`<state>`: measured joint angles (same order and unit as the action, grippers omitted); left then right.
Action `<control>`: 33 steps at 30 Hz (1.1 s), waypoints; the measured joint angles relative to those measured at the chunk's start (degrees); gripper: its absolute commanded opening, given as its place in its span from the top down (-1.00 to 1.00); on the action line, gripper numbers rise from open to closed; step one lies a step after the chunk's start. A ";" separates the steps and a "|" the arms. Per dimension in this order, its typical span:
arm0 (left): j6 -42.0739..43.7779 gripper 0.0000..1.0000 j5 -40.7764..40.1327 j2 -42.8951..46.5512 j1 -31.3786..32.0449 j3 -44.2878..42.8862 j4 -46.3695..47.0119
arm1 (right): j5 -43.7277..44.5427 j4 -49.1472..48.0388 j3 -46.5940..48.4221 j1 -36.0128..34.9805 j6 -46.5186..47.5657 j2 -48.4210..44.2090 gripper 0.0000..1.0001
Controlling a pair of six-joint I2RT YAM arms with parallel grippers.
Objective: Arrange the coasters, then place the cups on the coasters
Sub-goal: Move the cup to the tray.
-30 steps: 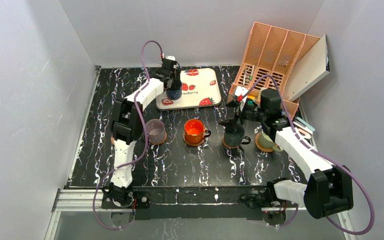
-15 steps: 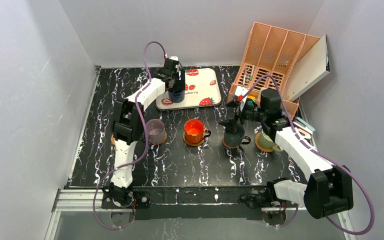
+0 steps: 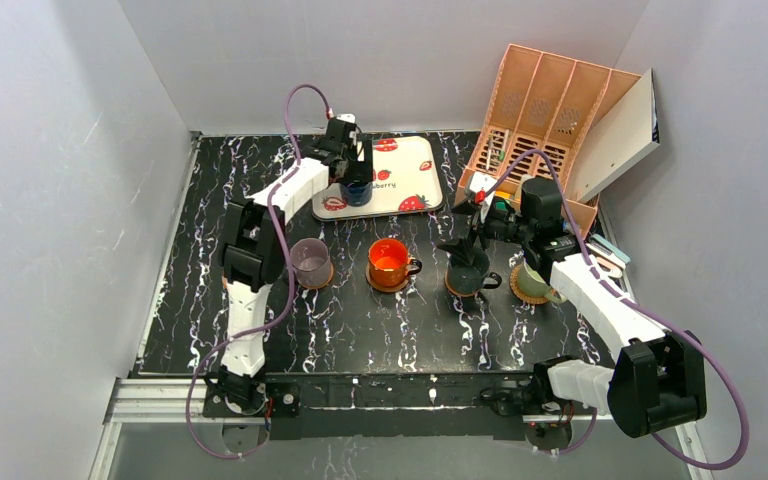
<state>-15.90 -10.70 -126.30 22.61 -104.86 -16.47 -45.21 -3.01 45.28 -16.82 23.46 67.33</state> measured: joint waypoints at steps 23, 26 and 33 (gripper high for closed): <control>6.86 -0.96 -3.76 -10.27 -5.51 -16.96 2.23 | 0.07 0.04 0.00 0.00 0.59 0.02 -0.97; 7.63 -0.97 -4.09 -12.00 -5.51 -17.00 1.29 | 0.17 0.04 0.00 0.00 0.72 0.24 -0.97; 8.72 -0.96 -5.20 -12.28 -5.51 -20.96 0.63 | 0.26 0.07 0.00 0.22 0.74 0.33 -0.97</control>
<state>-7.18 -15.90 -138.58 17.10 -125.82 -15.84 -44.95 -2.94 45.28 -16.60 24.21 67.66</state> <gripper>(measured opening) 0.981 0.985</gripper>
